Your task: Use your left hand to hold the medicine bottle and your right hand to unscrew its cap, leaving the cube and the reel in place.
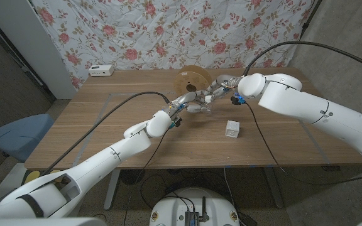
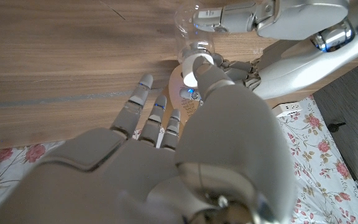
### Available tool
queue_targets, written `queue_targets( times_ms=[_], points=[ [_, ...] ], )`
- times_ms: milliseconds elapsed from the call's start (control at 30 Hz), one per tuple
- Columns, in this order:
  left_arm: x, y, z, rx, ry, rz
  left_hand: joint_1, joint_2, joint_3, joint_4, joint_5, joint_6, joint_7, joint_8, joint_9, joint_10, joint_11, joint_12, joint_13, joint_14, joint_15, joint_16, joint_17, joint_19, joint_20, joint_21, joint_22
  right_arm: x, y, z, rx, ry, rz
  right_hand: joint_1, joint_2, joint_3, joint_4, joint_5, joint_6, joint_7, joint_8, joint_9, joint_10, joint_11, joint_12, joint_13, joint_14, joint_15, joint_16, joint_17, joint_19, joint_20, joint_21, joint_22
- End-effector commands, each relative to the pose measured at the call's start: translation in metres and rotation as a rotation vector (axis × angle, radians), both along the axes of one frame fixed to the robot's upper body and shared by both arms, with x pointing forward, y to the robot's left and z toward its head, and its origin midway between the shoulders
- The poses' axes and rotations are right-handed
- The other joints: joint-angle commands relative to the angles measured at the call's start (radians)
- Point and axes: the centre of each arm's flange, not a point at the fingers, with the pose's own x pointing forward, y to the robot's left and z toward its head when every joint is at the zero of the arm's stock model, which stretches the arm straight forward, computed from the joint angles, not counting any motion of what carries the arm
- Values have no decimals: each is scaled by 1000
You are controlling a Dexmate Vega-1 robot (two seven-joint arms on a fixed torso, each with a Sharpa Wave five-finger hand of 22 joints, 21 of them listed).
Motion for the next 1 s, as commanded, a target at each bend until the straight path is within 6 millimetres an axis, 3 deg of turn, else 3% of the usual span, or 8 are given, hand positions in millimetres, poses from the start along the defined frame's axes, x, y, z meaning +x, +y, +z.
queue_targets(
  times_ms=[33, 300, 433, 1000],
  points=[
    [-1, 0, 1, 5, -4, -4, 0, 8, 5, -1, 3, 4, -5, -2, 6, 8, -2, 7, 4, 5, -97, 0, 1, 1, -91, 1, 3, -3, -1, -3, -18, 62, 6, -2, -12, -11, 2, -3, -15, 7, -11, 2, -11, 5, -2, 3, -7, 6, -8, 1, -5, 6, 0, 4],
    [-2, -1, 0, 1, -6, 3, 0, 10, 5, -1, 3, 4, -6, -2, 6, 9, -1, 7, 4, 5, -97, 0, 1, 1, -92, 1, 3, -3, -1, -2, -18, 68, 10, -43, -35, -38, 20, -17, -52, 28, -35, 0, -36, 28, -3, 4, -22, 29, -14, -2, -11, 21, 0, 3],
    [-3, -1, 0, 0, -5, 5, 0, 9, 5, -1, 3, 4, -5, -2, 6, 9, -1, 7, 4, 5, -97, 0, 1, 1, -92, 1, 3, -3, -2, -2, -15, 63, 10, -97, -54, -63, 39, -30, -80, 46, -51, 0, -44, 39, 0, 4, -25, 41, -17, -2, -11, 29, 1, 3],
    [-5, -1, -3, 2, -8, 2, 0, 10, 6, -1, 3, 4, -4, -2, 6, 9, -1, 7, 4, 6, -96, 0, 1, 1, -92, 1, 3, -3, -4, -4, -7, 47, -49, -202, -81, -110, 73, -34, -108, 70, -67, 1, -47, 57, 8, 4, -23, 75, -18, -3, -12, 44, 2, 4]
  ],
)
